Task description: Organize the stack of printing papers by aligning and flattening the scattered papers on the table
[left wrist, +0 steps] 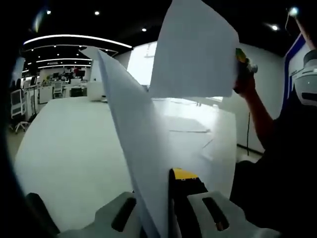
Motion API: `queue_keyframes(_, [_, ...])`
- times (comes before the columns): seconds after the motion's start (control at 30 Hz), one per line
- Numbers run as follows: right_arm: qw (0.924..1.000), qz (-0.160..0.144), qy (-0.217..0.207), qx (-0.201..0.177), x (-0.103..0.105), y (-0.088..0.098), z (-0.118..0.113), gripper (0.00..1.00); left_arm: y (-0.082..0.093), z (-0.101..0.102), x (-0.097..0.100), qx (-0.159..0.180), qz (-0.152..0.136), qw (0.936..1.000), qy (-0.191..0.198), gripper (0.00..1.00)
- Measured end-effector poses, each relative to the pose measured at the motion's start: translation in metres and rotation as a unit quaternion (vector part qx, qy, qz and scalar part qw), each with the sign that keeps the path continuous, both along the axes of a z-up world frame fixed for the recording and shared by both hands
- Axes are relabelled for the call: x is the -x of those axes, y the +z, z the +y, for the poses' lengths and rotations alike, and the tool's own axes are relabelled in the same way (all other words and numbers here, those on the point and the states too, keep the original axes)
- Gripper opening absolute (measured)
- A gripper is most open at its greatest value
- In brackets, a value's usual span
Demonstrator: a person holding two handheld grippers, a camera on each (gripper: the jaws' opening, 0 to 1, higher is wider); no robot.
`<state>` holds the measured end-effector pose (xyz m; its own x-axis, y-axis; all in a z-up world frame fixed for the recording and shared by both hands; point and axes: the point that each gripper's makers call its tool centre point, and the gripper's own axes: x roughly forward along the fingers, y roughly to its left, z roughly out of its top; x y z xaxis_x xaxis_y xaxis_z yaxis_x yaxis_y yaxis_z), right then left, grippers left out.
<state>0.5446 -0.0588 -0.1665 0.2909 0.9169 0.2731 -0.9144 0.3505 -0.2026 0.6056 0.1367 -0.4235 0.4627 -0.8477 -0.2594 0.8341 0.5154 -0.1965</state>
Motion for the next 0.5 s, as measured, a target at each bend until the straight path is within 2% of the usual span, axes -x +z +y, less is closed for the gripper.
queue_keyframes(0.3, [0.9978,0.018,0.063,-0.014,0.019,-0.004,0.007,0.08,0.0,0.0,0.0,-0.001,0.0,1.0,0.0,0.06])
queue_keyframes(0.4, [0.9954,0.038,0.086,-0.017,0.021,-0.011,0.011,0.08,0.0,-0.001,0.0,-0.001,0.0,1.0,0.0,0.06])
queue_keyframes(0.5, [0.9946,0.057,0.086,-0.016,0.015,-0.022,0.015,0.08,0.0,-0.002,0.0,-0.001,-0.001,1.0,-0.001,0.06])
